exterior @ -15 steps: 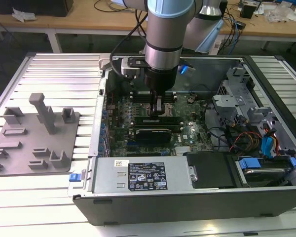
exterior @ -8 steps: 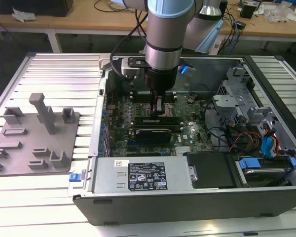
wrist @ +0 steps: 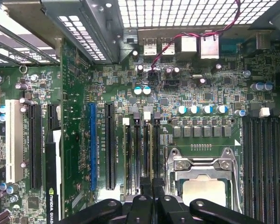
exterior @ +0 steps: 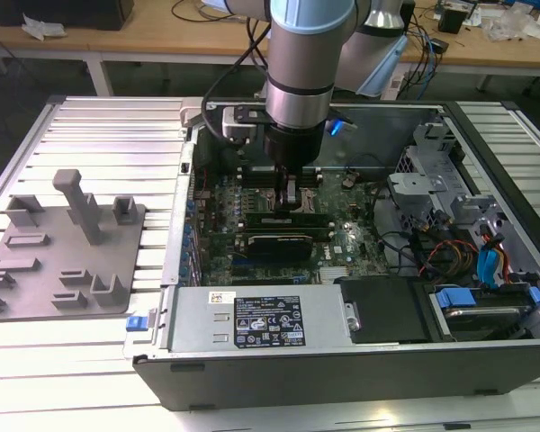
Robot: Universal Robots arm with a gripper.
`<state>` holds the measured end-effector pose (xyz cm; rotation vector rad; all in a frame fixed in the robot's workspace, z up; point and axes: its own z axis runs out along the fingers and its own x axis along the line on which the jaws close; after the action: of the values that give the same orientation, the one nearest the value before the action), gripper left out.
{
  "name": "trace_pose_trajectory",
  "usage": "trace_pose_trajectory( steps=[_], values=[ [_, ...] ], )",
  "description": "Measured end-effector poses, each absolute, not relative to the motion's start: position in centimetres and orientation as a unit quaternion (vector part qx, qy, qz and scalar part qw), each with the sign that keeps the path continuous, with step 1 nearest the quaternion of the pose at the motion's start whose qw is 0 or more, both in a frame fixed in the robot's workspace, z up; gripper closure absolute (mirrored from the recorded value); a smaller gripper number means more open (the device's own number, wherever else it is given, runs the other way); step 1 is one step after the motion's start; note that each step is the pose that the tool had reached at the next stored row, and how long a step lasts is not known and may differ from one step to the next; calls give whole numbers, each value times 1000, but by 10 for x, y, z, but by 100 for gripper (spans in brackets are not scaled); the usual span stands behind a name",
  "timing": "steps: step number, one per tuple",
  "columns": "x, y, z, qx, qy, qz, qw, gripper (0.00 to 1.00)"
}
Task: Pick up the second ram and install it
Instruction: 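Insert the second ram into the second slot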
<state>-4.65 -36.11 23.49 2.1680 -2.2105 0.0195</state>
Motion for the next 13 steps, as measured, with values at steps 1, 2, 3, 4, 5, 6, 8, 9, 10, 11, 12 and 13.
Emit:
trace_pose_trajectory(
  steps=[1, 2, 3, 4, 5, 6, 8, 9, 10, 11, 12, 13],
  values=[
    [-47, -361, 235, 700, -714, 6, 23, 91],
    [-47, -361, 235, 700, -714, 6, 23, 91],
    [-47, -361, 235, 700, -714, 6, 23, 91],
    [-47, -361, 235, 701, -713, 6, 22, 91],
    [-47, -361, 235, 704, -710, 6, 22, 91],
    [-47, -362, 235, 707, -707, 6, 22, 91],
    [-47, -362, 235, 709, -704, 6, 22, 91],
    [-47, -362, 235, 709, -704, 6, 22, 91],
    [-47, -362, 234, 709, -704, 6, 22, 91],
    [-47, -362, 234, 709, -704, 6, 22, 91],
    [-47, -362, 234, 709, -704, 6, 22, 91],
    [-47, -362, 233, 709, -704, 6, 21, 91]
  ],
)
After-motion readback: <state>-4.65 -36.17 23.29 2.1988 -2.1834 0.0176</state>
